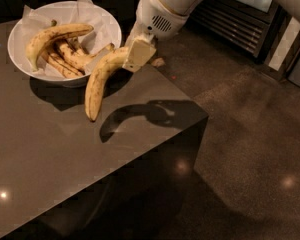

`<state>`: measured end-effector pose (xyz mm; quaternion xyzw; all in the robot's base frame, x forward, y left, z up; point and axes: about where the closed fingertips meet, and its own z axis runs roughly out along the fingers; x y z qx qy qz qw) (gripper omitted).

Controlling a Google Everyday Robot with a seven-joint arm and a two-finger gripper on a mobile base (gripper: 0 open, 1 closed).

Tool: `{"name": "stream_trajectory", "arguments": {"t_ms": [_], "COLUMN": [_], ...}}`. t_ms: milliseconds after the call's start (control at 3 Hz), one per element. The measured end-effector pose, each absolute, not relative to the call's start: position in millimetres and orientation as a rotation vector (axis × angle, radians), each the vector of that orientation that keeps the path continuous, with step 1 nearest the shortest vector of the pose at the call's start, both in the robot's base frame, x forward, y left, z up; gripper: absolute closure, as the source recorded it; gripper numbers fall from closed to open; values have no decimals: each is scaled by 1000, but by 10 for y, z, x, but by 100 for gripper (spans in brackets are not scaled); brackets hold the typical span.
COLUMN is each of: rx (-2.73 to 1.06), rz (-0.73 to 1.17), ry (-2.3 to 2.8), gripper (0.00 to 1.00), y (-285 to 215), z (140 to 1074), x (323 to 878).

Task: Pick banana from white bowl

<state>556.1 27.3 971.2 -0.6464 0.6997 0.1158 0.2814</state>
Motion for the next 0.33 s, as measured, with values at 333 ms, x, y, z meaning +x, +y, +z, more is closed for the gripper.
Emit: {"name": "stream_trajectory", "arguments": {"t_ms": [333], "rx": [-1659], "rz": [293], "ry": [1892], "gripper": [100], "y": [155], "z": [9757], "x": [5354]}}
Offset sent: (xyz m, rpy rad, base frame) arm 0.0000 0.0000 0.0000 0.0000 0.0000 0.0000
